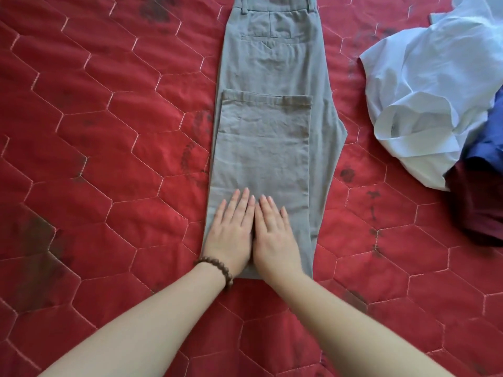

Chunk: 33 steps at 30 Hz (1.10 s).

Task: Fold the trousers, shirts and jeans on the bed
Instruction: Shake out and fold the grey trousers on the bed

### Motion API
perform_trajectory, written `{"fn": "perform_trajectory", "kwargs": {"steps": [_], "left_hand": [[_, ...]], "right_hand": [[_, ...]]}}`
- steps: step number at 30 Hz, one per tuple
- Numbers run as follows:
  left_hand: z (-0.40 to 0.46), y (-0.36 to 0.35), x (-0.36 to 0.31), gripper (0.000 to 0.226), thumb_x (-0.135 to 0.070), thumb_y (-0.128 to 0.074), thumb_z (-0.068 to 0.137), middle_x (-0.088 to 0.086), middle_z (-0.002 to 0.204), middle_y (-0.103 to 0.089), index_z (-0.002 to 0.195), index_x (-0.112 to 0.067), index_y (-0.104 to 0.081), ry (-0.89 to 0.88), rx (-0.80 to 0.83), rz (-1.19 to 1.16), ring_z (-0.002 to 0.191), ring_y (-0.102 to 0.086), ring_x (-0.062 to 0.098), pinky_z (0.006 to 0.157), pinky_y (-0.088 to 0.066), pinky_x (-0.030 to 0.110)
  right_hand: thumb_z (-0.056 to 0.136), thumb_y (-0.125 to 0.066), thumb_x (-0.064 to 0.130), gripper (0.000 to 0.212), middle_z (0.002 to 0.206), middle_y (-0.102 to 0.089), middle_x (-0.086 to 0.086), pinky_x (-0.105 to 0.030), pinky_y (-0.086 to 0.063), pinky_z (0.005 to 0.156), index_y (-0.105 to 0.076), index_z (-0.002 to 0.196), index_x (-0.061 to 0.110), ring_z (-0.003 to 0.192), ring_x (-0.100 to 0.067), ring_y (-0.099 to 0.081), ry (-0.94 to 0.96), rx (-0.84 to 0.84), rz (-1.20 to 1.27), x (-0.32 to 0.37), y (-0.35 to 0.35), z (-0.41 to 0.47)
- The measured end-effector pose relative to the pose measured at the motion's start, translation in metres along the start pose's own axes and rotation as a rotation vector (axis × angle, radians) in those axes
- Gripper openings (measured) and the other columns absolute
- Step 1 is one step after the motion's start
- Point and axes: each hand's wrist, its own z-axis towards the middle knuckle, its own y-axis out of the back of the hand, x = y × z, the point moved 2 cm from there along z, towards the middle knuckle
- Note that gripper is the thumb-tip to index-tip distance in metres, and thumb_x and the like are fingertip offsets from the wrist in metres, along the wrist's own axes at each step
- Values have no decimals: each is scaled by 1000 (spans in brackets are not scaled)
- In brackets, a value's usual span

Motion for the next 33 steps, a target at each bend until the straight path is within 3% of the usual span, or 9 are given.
{"fn": "perform_trajectory", "kwargs": {"steps": [8, 11, 14, 17, 20, 22, 27, 31, 33], "left_hand": [[-22, -18, 28, 72, -53, -32, 88, 8, 160, -11, 152, -22, -19, 65, 4, 79, 148, -8, 25, 116, -16, 50], [-27, -13, 29, 74, -54, -33, 87, 8, 160, -11, 152, -20, -21, 87, -4, 93, 148, -8, 24, 116, -15, 51], [-17, 1, 23, 62, -45, -49, 83, 15, 143, -44, 138, -17, -48, 141, -64, 103, 136, -35, 31, 111, -22, 54], [23, 19, 17, 29, -27, -64, 75, 13, 104, -57, 100, -13, -60, 151, -217, 95, 105, -51, 33, 102, -34, 49], [70, 29, 18, 39, -19, -60, 83, 16, 126, -56, 121, -8, -58, 164, -253, 17, 123, -49, 33, 109, -31, 44], [86, 24, 23, 50, -20, -47, 94, 16, 149, -37, 141, -6, -41, 181, -193, -9, 141, -29, 29, 117, -18, 41], [89, 9, 32, 67, -38, -27, 92, 12, 158, -18, 150, -6, -21, 186, -163, 60, 147, -12, 25, 119, -11, 44], [91, 10, 31, 73, -43, -32, 88, 13, 158, -18, 150, -6, -22, 188, -156, 44, 147, -13, 26, 119, -13, 46], [92, 10, 31, 75, -46, -34, 87, 12, 158, -19, 150, -6, -23, 192, -157, 37, 147, -14, 26, 118, -14, 47]], "right_hand": [[93, -37, 51, 70, 159, -17, -5, -49, -11, 119, -25, 151, 13, 148, -18, -10, -19, 189, -180, -40, -10, -32], [93, -31, 52, 70, 160, -13, -6, -52, -9, 118, -21, 152, 15, 148, -19, -7, -159, 188, -203, -50, 0, -44], [91, -37, 39, 60, 149, -39, -14, -52, -10, 117, -42, 143, 9, 140, -29, -34, -198, 118, -235, -40, 7, -34], [80, -46, 14, 34, 109, -59, -15, -49, -18, 117, -61, 108, 3, 103, -36, -56, -79, -45, -167, -33, 14, 1], [84, -47, 4, 39, 124, -60, -19, -47, -30, 114, -61, 120, -1, 118, -35, -55, 153, -14, 32, -23, 8, 45], [90, -51, 7, 46, 142, -48, -14, -47, -26, 116, -50, 136, 3, 136, -30, -41, 220, 73, 77, -28, 1, 74], [96, -28, 57, 58, 159, -18, 4, -45, -7, 120, -16, 150, 37, 147, -19, -11, 469, 268, -270, -77, 5, 133], [99, -20, 52, 56, 161, -9, 5, -46, 5, 119, -12, 152, 35, 148, -16, -4, 136, 176, -338, -113, 24, 180], [100, -34, 36, 55, 160, -14, -2, -49, 3, 119, -22, 152, 21, 148, -20, -7, 49, 47, -314, -106, 27, 191]]}}
